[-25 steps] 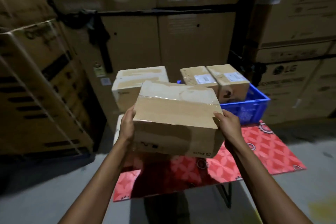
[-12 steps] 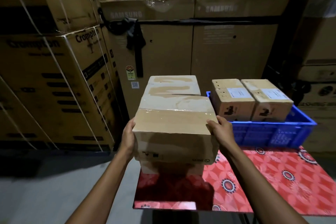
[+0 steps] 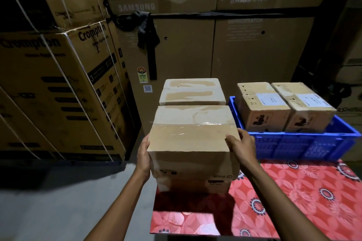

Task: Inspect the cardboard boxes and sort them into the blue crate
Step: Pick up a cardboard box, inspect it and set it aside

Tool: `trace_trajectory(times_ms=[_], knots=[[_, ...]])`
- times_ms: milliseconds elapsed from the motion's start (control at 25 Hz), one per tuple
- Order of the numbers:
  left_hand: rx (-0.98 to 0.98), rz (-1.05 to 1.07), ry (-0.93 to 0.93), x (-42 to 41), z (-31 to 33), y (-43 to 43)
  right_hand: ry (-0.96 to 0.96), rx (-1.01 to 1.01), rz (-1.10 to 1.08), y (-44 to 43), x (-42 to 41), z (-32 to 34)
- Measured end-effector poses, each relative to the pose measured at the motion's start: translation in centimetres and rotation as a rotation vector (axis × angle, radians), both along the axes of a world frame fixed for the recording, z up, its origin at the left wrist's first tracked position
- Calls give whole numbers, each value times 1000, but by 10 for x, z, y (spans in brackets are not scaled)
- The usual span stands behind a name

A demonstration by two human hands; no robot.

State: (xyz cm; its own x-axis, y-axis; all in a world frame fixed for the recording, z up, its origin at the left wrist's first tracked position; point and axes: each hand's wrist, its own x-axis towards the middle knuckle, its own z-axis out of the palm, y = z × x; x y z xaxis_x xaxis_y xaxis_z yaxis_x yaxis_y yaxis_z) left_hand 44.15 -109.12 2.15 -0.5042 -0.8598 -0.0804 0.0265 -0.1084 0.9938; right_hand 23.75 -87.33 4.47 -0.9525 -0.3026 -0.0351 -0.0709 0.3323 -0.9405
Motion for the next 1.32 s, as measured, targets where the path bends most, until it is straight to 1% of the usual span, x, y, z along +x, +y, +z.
trace_trajectory(times_ms=[80,200,360,560,680,720,760,800,880,960,1000,1080,1160,1200,1320], knots=[[-13,-5,9,-3,-1,-6,-2,-17,9,-5,-4,1],[-41,-18,5,-6,0,-11,14,27,0,-10,-7,0],[-90,-9,-76,-9,0,-22,48,86,1,-15,-5,1],[-128,-34,-80,-13,7,-25,119,143,17,-18,-6,5],[-166,-40,-141,-16,10,-28,127,194,43,-18,-8,6],[-209,-56,-170,-15,9,-30,160,222,49,-18,-8,6],[-298,-67,-220,-12,9,-33,235,267,58,-18,-7,7],[-440,-64,-298,-10,10,-37,349,313,72,-17,-6,8],[-793,-26,-438,-12,16,-39,573,392,125,-18,-2,9],[-1065,-55,-471,-22,24,-30,665,481,192,-22,3,7],[-1141,-106,-515,-29,28,-23,680,532,214,-23,4,5],[-1262,-179,-702,-41,25,-10,714,598,216,-23,6,1],[-1295,-197,-877,-45,20,-5,755,619,196,-23,5,-2],[-1282,-204,-908,-47,20,-5,770,625,187,-24,4,-5],[-1264,-251,-921,-45,25,-6,752,636,193,-24,9,0]])
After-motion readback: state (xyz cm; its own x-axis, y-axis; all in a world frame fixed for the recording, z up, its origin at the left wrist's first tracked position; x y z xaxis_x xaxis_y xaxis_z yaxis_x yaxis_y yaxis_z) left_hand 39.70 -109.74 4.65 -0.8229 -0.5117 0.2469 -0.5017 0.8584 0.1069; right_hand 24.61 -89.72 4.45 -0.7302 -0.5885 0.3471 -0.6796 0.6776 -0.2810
